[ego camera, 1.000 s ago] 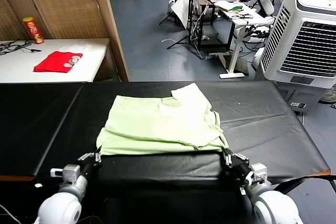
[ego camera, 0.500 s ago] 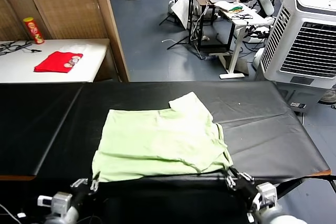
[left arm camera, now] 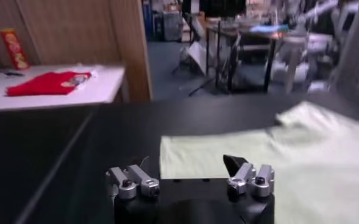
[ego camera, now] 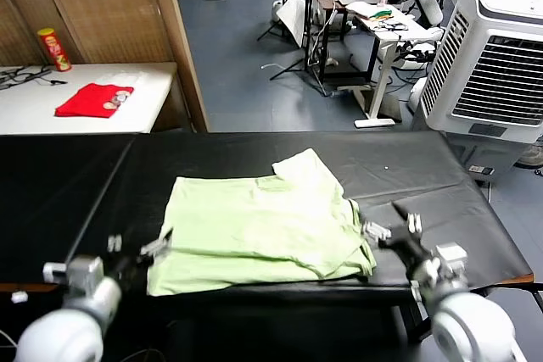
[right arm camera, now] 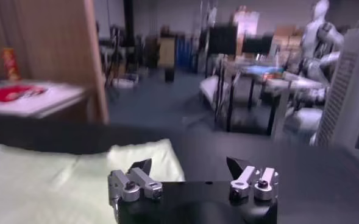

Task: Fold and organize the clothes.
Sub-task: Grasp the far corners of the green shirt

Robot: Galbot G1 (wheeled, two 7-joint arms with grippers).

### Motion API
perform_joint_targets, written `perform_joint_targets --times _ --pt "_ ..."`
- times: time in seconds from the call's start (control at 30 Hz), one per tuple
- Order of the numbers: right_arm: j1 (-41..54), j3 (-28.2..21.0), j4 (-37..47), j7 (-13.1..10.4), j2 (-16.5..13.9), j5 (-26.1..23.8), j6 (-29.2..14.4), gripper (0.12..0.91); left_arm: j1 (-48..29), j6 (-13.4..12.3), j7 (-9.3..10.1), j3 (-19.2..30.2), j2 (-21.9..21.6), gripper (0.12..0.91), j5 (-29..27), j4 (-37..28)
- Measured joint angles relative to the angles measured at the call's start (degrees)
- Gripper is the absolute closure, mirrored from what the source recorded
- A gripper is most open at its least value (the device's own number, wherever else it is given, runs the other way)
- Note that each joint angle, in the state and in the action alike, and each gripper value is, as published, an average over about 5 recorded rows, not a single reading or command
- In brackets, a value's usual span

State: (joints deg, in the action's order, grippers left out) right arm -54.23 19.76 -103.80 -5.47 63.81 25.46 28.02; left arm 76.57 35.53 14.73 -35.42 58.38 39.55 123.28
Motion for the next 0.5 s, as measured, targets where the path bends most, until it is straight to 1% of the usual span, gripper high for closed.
perform_joint_targets --times 0.13,0.27,0.37,0.5 --pt "9.0 -5.0 9.9 0.0 1.7 0.5 1.4 0.227 -10.2 -0.1 0.07 4.0 0.0 0.232 2.2 -10.0" --pt "16.5 -9.3 19.7 0.8 4.0 1.3 2.3 0.227 -18.3 0.3 -0.44 8.2 0.6 0.232 2.8 -19.2" --pt "21.3 -11.7 26.6 2.2 5.8 1.5 2.4 0.227 -23.0 0.9 -1.48 10.8 1.2 0.232 3.1 -25.3" --pt "26.3 -13.9 34.9 4.7 8.3 1.5 2.2 0.227 -27.8 1.7 -3.10 13.3 2.1 0.232 3.3 -32.0"
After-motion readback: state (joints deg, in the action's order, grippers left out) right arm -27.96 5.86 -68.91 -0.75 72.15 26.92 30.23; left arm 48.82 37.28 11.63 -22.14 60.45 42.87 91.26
